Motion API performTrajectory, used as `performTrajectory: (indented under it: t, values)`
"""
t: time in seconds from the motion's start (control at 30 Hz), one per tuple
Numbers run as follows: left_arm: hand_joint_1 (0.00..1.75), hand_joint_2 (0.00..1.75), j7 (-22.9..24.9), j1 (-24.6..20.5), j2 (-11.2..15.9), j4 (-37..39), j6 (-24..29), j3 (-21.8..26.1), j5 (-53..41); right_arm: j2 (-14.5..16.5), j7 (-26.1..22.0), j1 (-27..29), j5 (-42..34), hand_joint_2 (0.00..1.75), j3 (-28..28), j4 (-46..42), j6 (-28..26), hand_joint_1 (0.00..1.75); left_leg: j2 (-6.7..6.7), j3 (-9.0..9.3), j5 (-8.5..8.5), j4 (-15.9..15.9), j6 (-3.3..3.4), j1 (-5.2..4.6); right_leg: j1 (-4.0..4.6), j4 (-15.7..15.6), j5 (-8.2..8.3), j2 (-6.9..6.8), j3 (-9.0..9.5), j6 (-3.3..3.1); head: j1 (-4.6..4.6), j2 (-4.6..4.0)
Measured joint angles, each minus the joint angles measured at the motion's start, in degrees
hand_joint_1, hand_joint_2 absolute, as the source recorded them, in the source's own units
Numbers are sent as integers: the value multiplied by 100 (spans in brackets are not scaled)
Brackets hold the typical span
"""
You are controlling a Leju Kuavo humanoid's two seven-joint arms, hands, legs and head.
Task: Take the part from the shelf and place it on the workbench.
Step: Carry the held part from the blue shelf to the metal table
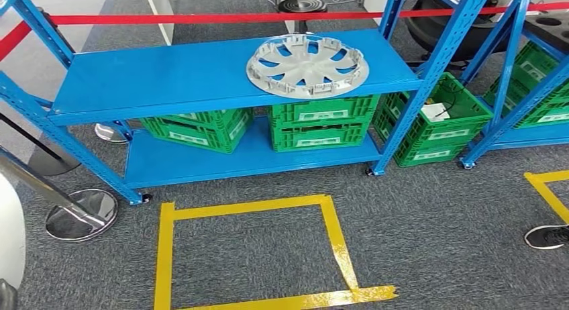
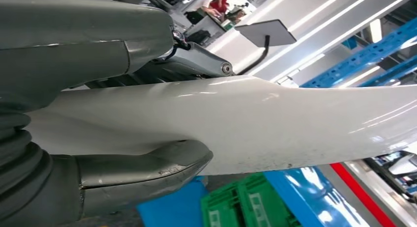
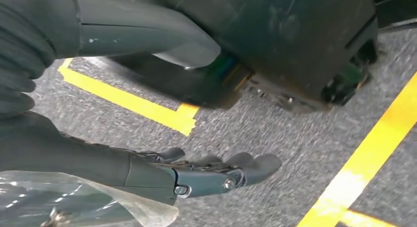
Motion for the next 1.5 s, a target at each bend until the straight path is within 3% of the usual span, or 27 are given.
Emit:
performTrajectory:
  t: [0.07, 0.13, 0.2, 0.3, 0.33, 0.4, 0.47, 0.5, 0.57, 0.63, 0.7, 0.73, 0.77, 0.83, 0.87, 0.9, 0.97, 1.0, 1.07, 1.13, 1.2, 1.27, 1.33, 1.37, 1.43, 1.47, 1.5]
  values:
    - [175, 175, -1, 50, 1, -33, 26, 3, 21, 2, -25, -17, 16, 175, 20, -1, -2, 0, 0, 253, 299, -32, -68, 61, -38, 154, 64, 1, -205, 48, -2, 0]
    - [175, 175, -1, 76, 0, -75, 48, 4, 45, -5, -49, -46, 23, 175, 25, -1, -6, 0, -18, 743, 483, -674, -134, 111, -63, 321, 112, 15, -412, 109, -9, 0]
    - [175, 175, -5, 89, -3, -119, 64, 5, 56, -14, -70, -69, 31, 175, 32, -4, -10, 0, -50, 1078, 371, -1231, -112, 114, -53, 424, 173, 33, -538, 186, -11, 0]
    - [175, 175, -13, 101, -5, -188, 92, 6, 60, -33, -117, -70, 38, 175, 54, -8, -14, 0, -43, 1036, 337, -1390, 20, 100, -48, 454, 259, 56, -648, 303, -3, 0]
    - [175, 175, -14, 102, -8, -208, 98, 7, 62, -40, -131, -71, 45, 175, 58, -11, -9, 0, -25, 967, 381, -1405, 97, 102, -51, 520, 145, 63, -694, 329, 12, 0]
    - [175, 175, -17, 103, -16, -232, 97, 10, 69, -83, -156, -84, 97, 175, 76, -26, 71, 0, 18, 798, 511, -1418, 257, 95, -53, 905, -385, 72, -796, 359, 53, 0]
    - [175, 175, -29, 99, -21, -240, 96, 7, 71, -199, -200, -114, 167, 175, 123, -51, 313, 0, 35, 608, 668, -1413, 328, 50, -49, 1540, -874, 72, -852, 366, 86, 0]
    - [175, 175, -37, 95, -22, -240, 99, 2, 61, -271, -225, -126, 186, 175, 150, -61, 451, 0, 43, 501, 754, -1409, 342, 23, -47, 1797, -911, 71, -824, 359, 94, 0]
    - [175, 175, -52, 90, -23, -240, 107, -11, 23, -373, -268, -131, 198, 175, 193, -74, 630, 0, 50, 274, 931, -1403, 354, -27, -38, 1891, -586, 70, -592, 315, 95, 0]
    - [175, 175, -67, 87, -25, -240, 103, -20, -5, -436, -281, -128, 201, 175, 228, -79, 685, 0, 50, 97, 1102, -1400, 346, -66, -2, 1250, -317, 71, -15, 221, 92, 1]
    - [175, 175, -83, 82, -27, -244, 89, -30, -14, -476, -293, -121, 196, 175, 250, -84, 705, 0, 52, 4, 1266, -1402, 317, -89, 50, 221, -439, 72, 677, 141, 97, 1]
    - [175, 175, -92, 78, -29, -247, 79, -36, -16, -488, -301, -114, 190, 175, 256, -85, 709, 0, 58, -18, 1354, -1425, 293, -88, 75, -124, -520, 76, 870, 124, 105, 1]
    - [175, 175, -102, 74, -31, -251, 67, -41, -16, -490, -306, -102, 181, 175, 259, -87, 714, 0, 63, -36, 1452, -1459, 266, -84, 86, -299, -519, 79, 920, 119, 110, 0]
    - [175, 175, -128, 70, -33, -255, 35, -50, -22, -490, -310, -69, 157, 175, 260, -89, 722, 0, 49, -73, 1438, -1490, 196, -65, 70, -306, -387, 55, 788, 77, 110, 0]
    - [175, 175, -140, 70, -34, -256, 13, -52, -27, -493, -310, -51, 141, 175, 260, -89, 728, 0, 36, -94, 1232, -1390, 158, -57, 55, -311, -305, 33, 711, 42, 95, 0]
    - [175, 175, -148, 69, -33, -256, -9, -55, -35, -498, -312, -39, 126, 175, 259, -90, 734, 0, 24, -120, 898, -1164, 122, -42, 41, -304, -224, 10, 622, 7, 85, 0]
    - [175, 175, -154, 60, -33, -256, -50, -57, -52, -509, -315, -38, 101, 175, 256, -94, 744, 0, 19, -159, 271, -438, 64, -16, 43, -247, -78, -14, 399, -23, 62, 0]
    - [175, 175, -158, 54, -32, -256, -67, -58, -59, -510, -315, -43, 95, 175, 255, -99, 750, 0, 19, -156, 172, -77, 42, -6, 42, -194, -10, -23, 266, -22, 60, 0]
    - [175, 175, -170, 42, -32, -256, -98, -64, -67, -510, -316, -62, 82, 175, 249, -111, 758, 0, 18, 0, 441, 247, 15, 13, 34, -41, 98, -41, -7, -2, 51, 0]
    - [175, 175, -189, 32, -32, -256, -124, -72, -90, -510, -316, -94, 73, 175, 245, -126, 769, 0, 16, 482, 700, -166, 11, 30, 26, 145, 180, -45, -266, 35, 46, 0]
    - [175, 175, -229, 13, -32, -256, -149, -90, -115, -510, -313, -116, 66, 175, 243, -136, 784, 0, 16, 1093, 505, -1011, 51, 26, 35, 303, 246, -45, -455, 85, 45, 0]
    - [175, 175, -273, -21, -32, -256, -172, -115, -125, -512, -313, -121, 51, 175, 242, -138, 801, 0, 11, 1340, 292, -1498, 98, 12, 45, 369, 336, -62, -556, 136, 45, 0]
    - [175, 175, -296, -63, -32, -255, -180, -139, -131, -524, -314, -121, 37, 175, 239, -138, 816, 0, -1, 1234, 319, -1562, 177, 30, 42, 415, 323, -58, -655, 200, 46, 0]
    - [175, 175, -309, -82, -31, -254, -181, -156, -137, -531, -315, -121, 31, 175, 238, -138, 822, 0, -10, 1159, 364, -1579, 231, 41, 41, 512, 178, -38, -723, 231, 52, 0]
    - [175, 175, -345, -101, -28, -254, -181, -197, -150, -538, -319, -125, 24, 175, 236, -139, 831, 0, -34, 991, 482, -1588, 322, 45, 35, 966, -331, 16, -858, 273, 66, 0]
    - [175, 175, -362, -103, -26, -254, -181, -219, -152, -539, -322, -130, 22, 175, 233, -140, 834, 0, -53, 906, 551, -1586, 340, 38, 34, 1302, -552, 33, -919, 281, 71, 0]
    - [175, 175, -373, -103, -21, -253, -181, -238, -152, -539, -324, -134, 21, 175, 231, -142, 838, 0, -76, 819, 622, -1582, 343, 31, 33, 1624, -637, 44, -953, 283, 72, 0]
